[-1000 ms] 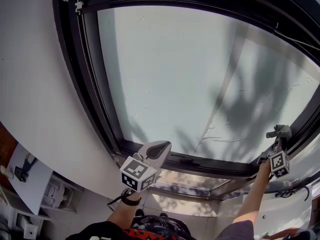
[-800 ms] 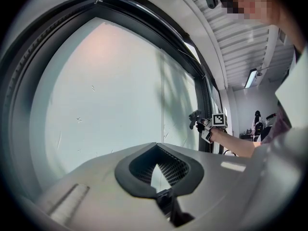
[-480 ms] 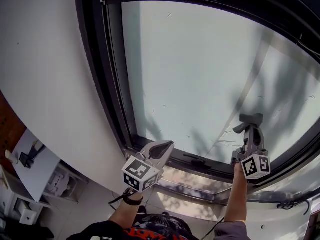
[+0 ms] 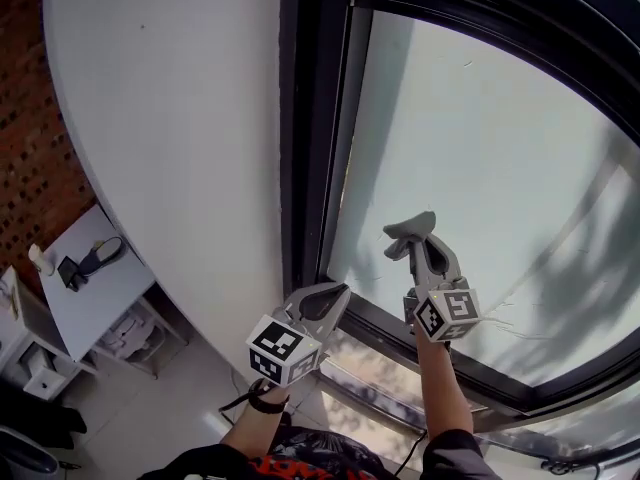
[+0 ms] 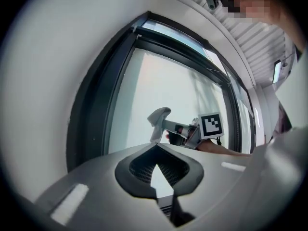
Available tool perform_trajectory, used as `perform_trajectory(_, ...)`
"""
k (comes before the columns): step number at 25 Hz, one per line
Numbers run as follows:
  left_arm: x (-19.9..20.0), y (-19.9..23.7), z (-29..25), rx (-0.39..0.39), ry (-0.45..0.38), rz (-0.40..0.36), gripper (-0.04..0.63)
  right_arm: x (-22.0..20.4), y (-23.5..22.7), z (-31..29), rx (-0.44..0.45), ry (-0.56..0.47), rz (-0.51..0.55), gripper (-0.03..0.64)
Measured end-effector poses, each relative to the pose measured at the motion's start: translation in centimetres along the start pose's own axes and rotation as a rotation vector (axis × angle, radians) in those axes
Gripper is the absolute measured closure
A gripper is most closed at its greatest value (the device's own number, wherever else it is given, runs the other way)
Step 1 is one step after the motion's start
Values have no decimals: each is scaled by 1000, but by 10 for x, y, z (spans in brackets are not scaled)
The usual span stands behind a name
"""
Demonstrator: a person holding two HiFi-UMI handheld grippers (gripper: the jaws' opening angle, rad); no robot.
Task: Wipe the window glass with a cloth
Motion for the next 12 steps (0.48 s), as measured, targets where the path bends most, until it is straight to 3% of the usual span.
perform_trajectory(6,4,39,30,91,-24,14,604,-26,66,-86,75,45,-32,600)
perform_trajectory(12,0,44,30,85,-4,18,604,-47,75,-100,78,102,-84,600)
Point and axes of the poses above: the fingertips, and each gripper's own axes: z backward along the fingers, y to its left, x out of its top, the point moved 1 cm from there along z, backward along the fingers, and after that the axes turned 4 degrees about y, right-handed, at the moved point
